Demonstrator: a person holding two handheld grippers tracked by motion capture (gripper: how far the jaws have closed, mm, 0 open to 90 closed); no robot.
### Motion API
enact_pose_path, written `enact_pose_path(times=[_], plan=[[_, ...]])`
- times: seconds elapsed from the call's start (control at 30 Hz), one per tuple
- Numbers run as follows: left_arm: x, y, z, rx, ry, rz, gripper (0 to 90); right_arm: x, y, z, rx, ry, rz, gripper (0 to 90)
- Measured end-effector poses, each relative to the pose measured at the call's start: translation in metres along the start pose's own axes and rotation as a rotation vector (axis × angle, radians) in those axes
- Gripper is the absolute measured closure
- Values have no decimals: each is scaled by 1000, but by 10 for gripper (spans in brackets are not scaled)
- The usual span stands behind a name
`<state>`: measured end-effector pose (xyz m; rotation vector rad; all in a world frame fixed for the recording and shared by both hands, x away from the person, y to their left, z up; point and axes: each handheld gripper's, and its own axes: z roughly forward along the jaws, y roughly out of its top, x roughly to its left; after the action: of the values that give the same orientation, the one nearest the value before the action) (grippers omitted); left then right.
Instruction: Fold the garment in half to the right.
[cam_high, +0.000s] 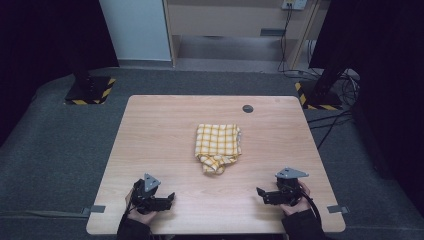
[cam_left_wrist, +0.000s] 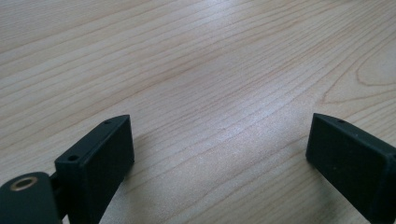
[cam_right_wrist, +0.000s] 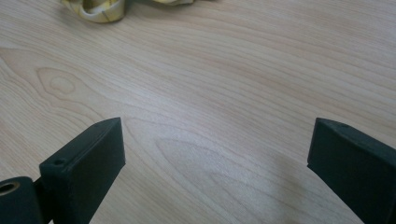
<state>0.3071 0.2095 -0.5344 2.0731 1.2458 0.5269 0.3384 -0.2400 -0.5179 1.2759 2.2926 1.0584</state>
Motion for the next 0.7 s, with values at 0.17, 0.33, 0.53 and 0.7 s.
enact_pose_path(times=[0.17, 0.33, 0.53, 0.7], plan=[[0, 0, 0, -1, -4, 0, 75, -8, -6, -2, 6, -2, 14, 40], [-2, 1, -1, 2, -17, -1, 89, -15, -12, -2, 20, -13, 28, 40], [-4, 6, -4, -12, -51, -24, 91, -23, -16, -1, 31, -26, 40, 40], [-3, 11, -5, -26, -74, -48, 94, -26, -18, 0, 35, -34, 47, 39]])
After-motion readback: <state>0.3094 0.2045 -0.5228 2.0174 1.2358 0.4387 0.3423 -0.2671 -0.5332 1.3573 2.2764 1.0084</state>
